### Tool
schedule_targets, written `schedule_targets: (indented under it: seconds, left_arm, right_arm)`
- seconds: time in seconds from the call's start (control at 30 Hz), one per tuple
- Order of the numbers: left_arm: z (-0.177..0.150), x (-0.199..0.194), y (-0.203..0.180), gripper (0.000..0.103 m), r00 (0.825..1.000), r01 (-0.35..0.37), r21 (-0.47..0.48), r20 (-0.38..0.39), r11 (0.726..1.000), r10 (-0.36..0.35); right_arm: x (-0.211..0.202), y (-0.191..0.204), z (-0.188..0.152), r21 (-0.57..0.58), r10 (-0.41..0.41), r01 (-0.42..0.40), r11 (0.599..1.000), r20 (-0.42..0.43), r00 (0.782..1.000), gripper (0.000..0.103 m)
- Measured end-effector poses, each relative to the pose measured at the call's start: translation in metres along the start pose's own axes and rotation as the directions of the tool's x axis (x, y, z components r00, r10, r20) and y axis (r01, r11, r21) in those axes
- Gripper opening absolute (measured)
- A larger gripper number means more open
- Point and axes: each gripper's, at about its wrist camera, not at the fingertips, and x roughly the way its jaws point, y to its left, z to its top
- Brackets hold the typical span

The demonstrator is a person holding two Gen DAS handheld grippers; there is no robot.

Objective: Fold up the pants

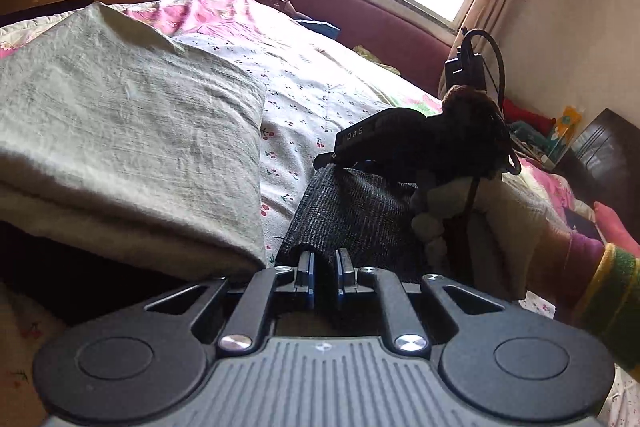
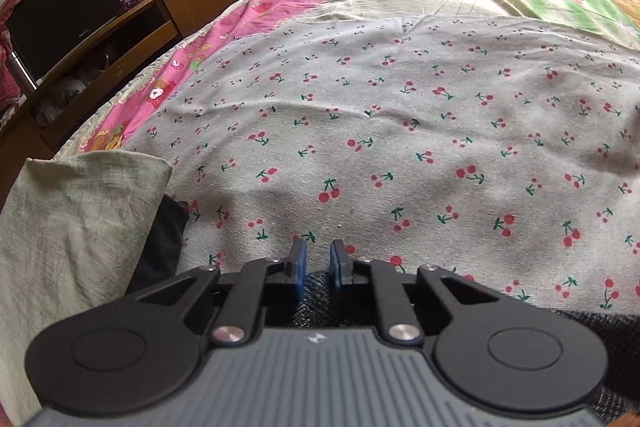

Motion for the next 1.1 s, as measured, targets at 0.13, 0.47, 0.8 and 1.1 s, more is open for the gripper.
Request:
schedule_targets:
  seconds: [0.13, 0.47, 0.8, 1.1]
  left_arm:
    - [-0.004, -0.011, -0.008, 0.029, 0.999, -0.036, 0.081, -0.011, 0.996, 0.037]
    - [-0.010, -0.054, -0.045, 0.030, 0.998, -0.031, 0.249, 0.052, 0.968, 0.019]
    - [-0.044, -0.008, -0.149, 0.047, 0.975, 0.222, 0.563, -0.103, 0.796, -0.198]
    - [-0.054, 0.017, -0.152, 0.046, 0.955, 0.279, 0.540, -0.245, 0.794, -0.169]
  right_arm:
    - [-0.033, 0.004, 0.007, -0.004, 0.010, -0.010, 1.000, 0.095, 0.995, 0.016]
    - [-0.182, -0.081, -0.043, 0.157, -0.137, 0.096, 0.983, 0.274, 0.952, 0.036]
    - [-0.137, -0.154, -0.099, 0.493, -0.006, -0.087, 0.866, 0.185, 0.983, 0.060]
    - [-0.135, -0.174, -0.083, 0.592, 0.138, -0.273, 0.759, 0.264, 0.955, 0.022]
